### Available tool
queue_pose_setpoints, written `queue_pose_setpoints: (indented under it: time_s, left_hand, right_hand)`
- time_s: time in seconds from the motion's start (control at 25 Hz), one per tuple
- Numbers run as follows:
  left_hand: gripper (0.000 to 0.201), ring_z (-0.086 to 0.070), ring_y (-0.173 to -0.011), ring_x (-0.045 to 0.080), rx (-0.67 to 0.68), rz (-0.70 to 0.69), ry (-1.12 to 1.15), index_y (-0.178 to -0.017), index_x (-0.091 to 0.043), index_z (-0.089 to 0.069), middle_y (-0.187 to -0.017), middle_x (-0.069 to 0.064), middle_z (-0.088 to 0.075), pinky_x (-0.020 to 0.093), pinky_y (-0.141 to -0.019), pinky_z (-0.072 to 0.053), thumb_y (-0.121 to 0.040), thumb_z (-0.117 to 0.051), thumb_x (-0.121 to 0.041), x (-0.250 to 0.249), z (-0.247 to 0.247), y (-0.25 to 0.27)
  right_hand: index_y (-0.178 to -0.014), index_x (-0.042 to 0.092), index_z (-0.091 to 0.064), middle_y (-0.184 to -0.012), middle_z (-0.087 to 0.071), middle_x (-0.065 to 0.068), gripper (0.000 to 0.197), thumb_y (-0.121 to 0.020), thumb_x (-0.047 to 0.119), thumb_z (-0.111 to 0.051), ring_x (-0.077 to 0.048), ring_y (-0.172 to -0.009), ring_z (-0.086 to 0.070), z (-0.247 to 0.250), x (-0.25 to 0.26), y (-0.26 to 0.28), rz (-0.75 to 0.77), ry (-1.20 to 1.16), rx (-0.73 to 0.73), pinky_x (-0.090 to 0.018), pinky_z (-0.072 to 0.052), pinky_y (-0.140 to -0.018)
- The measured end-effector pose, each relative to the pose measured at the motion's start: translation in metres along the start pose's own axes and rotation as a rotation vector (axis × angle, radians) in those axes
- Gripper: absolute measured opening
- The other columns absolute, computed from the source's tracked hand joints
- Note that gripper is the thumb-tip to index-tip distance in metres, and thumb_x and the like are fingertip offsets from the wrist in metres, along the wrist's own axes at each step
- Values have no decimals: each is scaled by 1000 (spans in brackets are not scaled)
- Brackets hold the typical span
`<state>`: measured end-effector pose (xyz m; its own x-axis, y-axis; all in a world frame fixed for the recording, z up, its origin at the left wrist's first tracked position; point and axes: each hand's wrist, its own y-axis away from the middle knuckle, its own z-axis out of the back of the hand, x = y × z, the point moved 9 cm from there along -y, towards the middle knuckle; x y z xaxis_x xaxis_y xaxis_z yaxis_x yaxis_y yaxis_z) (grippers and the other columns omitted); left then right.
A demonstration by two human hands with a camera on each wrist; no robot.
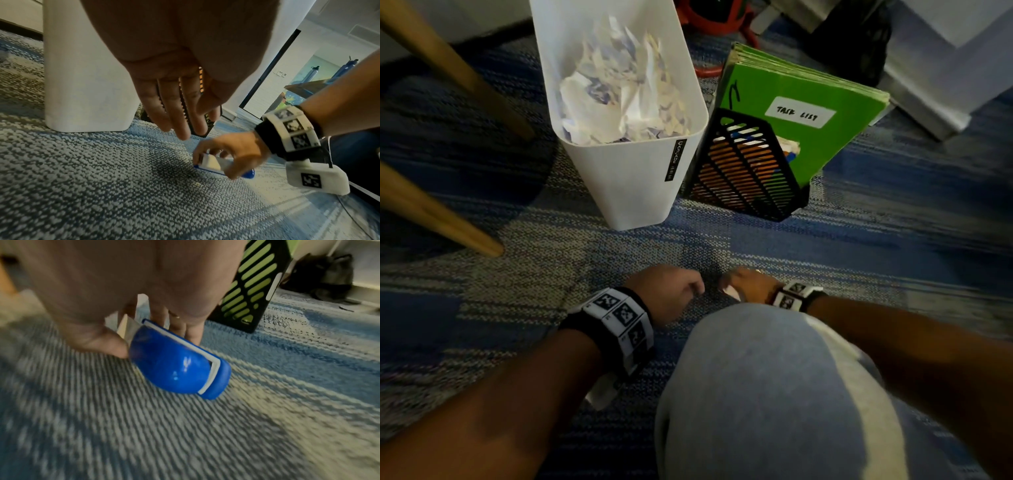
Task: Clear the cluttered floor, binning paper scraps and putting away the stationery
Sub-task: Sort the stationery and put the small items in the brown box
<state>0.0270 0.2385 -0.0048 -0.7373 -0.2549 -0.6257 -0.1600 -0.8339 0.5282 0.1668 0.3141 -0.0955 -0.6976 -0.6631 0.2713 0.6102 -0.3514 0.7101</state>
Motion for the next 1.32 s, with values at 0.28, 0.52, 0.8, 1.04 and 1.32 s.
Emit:
queue_pose_setpoints:
  time_s: [0.28, 0.52, 0.8, 1.04, 1.32]
  left_hand:
    - [62, -58, -104, 26, -334, -103, 87, -144, -29, -29, -137, 4, -40, 37, -82, -50, -90, -59, -26, -23, 54, 20]
    - [40, -60, -88, 20, -814, -370, 73, -118, -20, -62, -116, 4, -48, 37, -75, -54, -80, -70, -31, -62, 167, 110]
    - [30, -53, -104, 15, -1327, -359, -99, -115, -8, -60, -117, 8, -53, 20, -88, -43, -86, -66, -9, -79, 292, 284]
    - [31, -55, -102, 14, -1741, -132, -242, -116, -12, -60, -112, 3, -61, 17, -84, -40, -87, -67, -19, -39, 346, 408]
    - [40, -57, -109, 28, -1583, 393, -274, -124, -28, -59, -120, 2, -64, 46, -92, -43, -93, -39, -42, 43, 368, 429]
  right_hand:
    - [-114, 18, -53, -103, -64, 2, 39, -81, 28, -72, -14, -86, -59, 131, 82, 20, 199, -326, -231, -30, -48, -75]
    - [-95, 22, -66, -71, -61, -10, 25, -74, 16, -77, -17, -61, -52, 257, 179, 95, 427, -245, -172, -27, -41, -58]
    - [-112, 25, -66, -101, -71, 14, 38, -76, 25, -80, 0, -92, -67, 387, 346, 189, 811, -29, -525, -24, -53, -81]
    - [-110, 25, -64, -104, -66, 14, 32, -79, 27, -70, -6, -95, -63, 440, 476, 222, 1039, 286, -756, -30, -49, -86]
    - [-126, 33, -58, -120, -60, 10, 37, -90, 45, -59, -3, -102, -51, 440, 547, 142, 899, 369, -687, -16, -40, -91]
